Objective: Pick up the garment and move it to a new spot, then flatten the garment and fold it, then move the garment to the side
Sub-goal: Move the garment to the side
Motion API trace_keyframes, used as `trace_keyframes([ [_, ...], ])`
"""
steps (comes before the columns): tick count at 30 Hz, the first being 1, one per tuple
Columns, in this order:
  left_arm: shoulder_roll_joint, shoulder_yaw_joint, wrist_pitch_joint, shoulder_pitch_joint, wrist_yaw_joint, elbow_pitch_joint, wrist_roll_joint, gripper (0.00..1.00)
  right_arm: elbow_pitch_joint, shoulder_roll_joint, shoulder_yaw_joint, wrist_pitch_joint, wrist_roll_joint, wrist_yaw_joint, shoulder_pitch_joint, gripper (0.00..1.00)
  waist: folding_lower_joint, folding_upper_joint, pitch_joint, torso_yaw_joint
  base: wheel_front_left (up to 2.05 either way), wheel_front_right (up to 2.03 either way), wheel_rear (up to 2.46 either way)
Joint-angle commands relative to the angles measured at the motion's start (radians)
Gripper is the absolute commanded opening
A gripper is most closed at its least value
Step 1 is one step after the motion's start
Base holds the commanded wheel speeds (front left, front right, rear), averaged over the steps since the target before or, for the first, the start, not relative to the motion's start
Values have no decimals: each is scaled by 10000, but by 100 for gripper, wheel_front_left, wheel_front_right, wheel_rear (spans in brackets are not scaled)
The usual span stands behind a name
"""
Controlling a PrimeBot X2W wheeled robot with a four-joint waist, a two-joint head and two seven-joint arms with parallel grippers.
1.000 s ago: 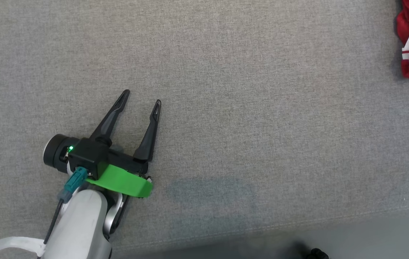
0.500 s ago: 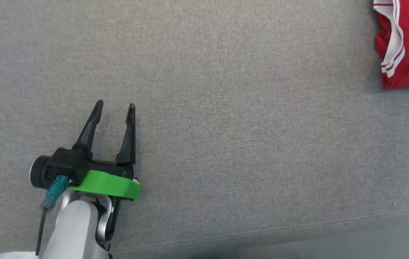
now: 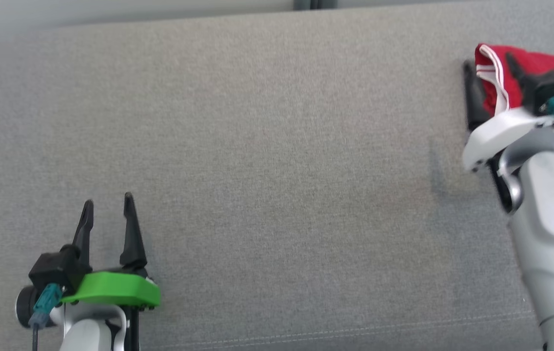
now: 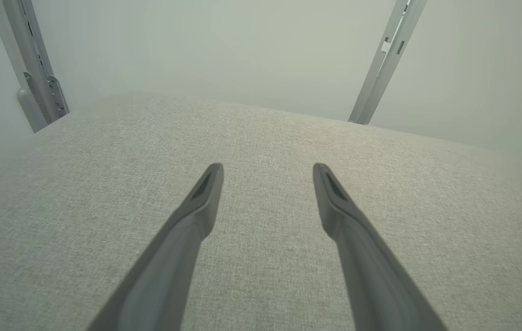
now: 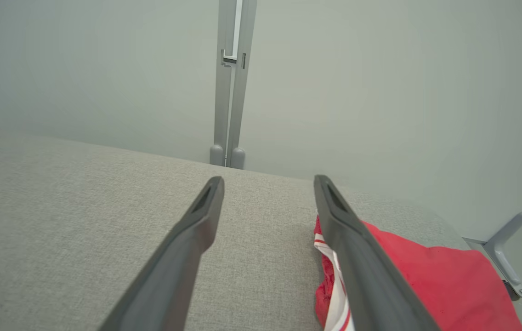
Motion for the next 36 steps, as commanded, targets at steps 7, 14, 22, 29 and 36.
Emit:
trace_keyframes([
  [7, 147, 117, 188, 754, 365, 428, 69, 100, -707, 836, 37, -184, 1125, -17, 1680, 100, 0, 0, -1584, 329, 0, 0, 0],
  [14, 376, -218, 467, 1300, 499, 665, 476, 100, -1446, 1457, -364, -152, 1605, -16, 3023, 100, 0, 0, -2152, 261, 0, 0, 0],
  [22, 462, -372, 267, 1693, 461, 528, 549, 100, -2313, 1574, -29, 96, 2216, -16, 4388, 100, 0, 0, -2355, 324, 0, 0, 0],
  [29, 221, 106, 4, 2035, 353, 234, 68, 100, -2752, 1570, 130, -341, 2589, -14, 5350, 100, 0, 0, -2394, 389, 0, 0, 0],
  [36, -29, 547, -10, 2408, -276, -644, 164, 100, -3282, 1572, 197, -813, 2441, -14, 6141, 100, 0, 0, -2396, 508, 0, 0, 0],
])
